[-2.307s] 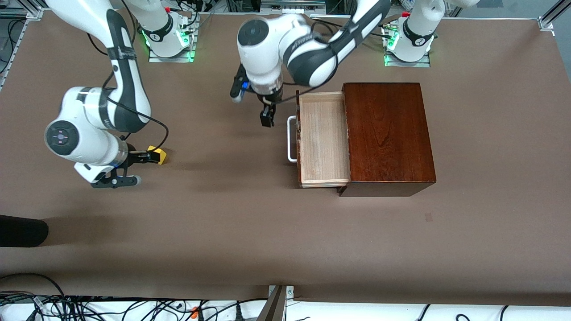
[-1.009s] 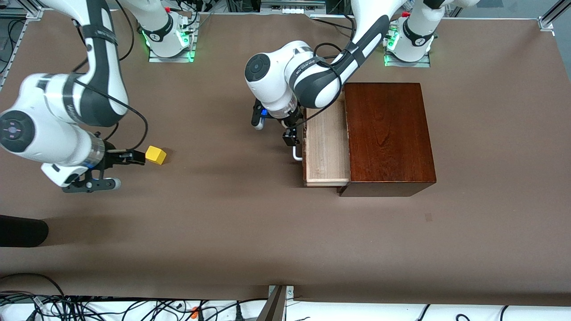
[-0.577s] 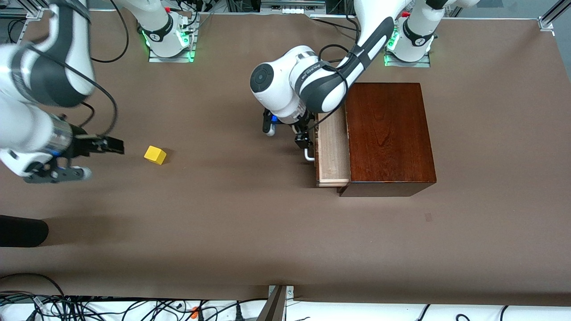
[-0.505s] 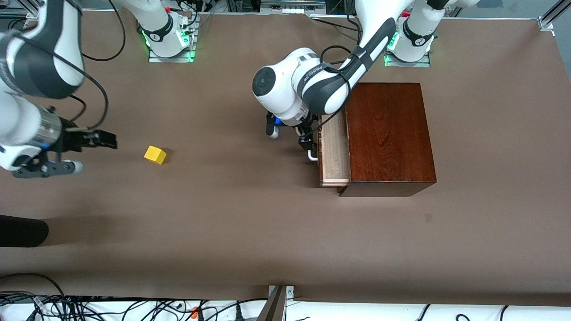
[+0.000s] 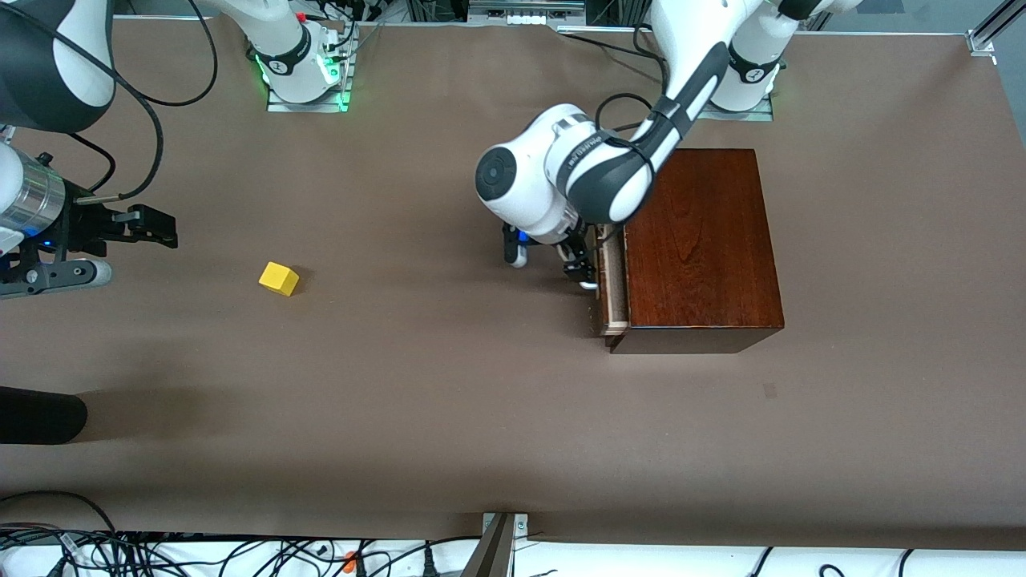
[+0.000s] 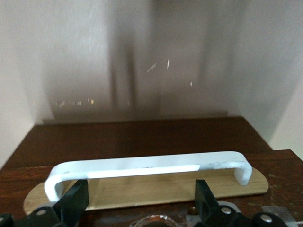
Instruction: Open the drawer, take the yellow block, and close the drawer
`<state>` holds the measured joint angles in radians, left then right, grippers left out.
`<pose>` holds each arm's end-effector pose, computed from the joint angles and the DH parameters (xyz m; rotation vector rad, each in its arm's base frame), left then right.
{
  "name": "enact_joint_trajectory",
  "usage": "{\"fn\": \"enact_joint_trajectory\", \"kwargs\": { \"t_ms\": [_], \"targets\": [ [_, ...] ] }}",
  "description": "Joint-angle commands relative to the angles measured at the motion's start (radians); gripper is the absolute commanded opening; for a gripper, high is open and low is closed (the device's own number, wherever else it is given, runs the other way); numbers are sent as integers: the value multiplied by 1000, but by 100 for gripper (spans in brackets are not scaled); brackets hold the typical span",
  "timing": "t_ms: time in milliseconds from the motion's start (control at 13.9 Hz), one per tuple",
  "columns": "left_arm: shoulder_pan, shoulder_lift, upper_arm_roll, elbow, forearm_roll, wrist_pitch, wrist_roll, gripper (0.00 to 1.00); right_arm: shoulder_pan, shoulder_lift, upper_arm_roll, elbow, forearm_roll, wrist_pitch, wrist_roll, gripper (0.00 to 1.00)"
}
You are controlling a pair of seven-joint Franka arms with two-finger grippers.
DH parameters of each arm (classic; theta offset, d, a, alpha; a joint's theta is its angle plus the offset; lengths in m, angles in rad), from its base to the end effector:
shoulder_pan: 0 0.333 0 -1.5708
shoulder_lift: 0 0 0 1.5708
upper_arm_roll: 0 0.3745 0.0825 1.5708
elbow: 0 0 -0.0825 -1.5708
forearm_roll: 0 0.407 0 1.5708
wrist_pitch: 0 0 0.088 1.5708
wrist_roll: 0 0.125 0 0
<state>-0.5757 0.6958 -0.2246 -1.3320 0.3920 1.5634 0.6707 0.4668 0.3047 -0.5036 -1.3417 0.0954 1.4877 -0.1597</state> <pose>0.5679 -0.4643 0.3217 -2.0218 1.9594 0.6139 0.6618 0.0404 0.5995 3.0896 0.2100 -0.1960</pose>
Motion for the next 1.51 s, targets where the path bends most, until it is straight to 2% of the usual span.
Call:
{"fn": "enact_joint_trajectory", "kwargs": {
  "t_ms": [0, 72, 216, 433, 649, 793, 1009, 1226, 1442],
  "targets": [
    [30, -47, 7, -36, 47, -49, 21, 100, -182, -67, 213, -66, -32, 44, 63, 100],
    [39, -47, 7, -36, 47, -58, 21, 100, -232, -115, 276, -130, -37, 101, 63, 100],
    [49, -50, 7, -36, 47, -72, 23, 100, -307, -188, 335, -250, -52, 193, 60, 100],
    [43, -45, 4, -26, 39, -54, 0, 100, -442, -213, 457, -263, -77, 177, 55, 100],
    [-2, -47, -16, 3, 24, -39, -213, 100, -461, -266, 473, -260, -100, 120, 57, 100],
    [-38, -56, -16, 63, -7, -46, -380, 100, -484, -271, 471, -260, -105, 102, 46, 100],
    [-38, -136, -21, 76, -30, -49, -552, 100, -484, -263, 473, -254, -102, 80, 55, 100],
    [-20, -241, -12, 76, -31, -55, -663, 100, -484, -259, 470, -246, -92, 77, 61, 100],
    [77, -320, -9, 96, -109, -55, -764, 100, -482, -259, 471, -246, -92, 78, 60, 100]
  ]
}}
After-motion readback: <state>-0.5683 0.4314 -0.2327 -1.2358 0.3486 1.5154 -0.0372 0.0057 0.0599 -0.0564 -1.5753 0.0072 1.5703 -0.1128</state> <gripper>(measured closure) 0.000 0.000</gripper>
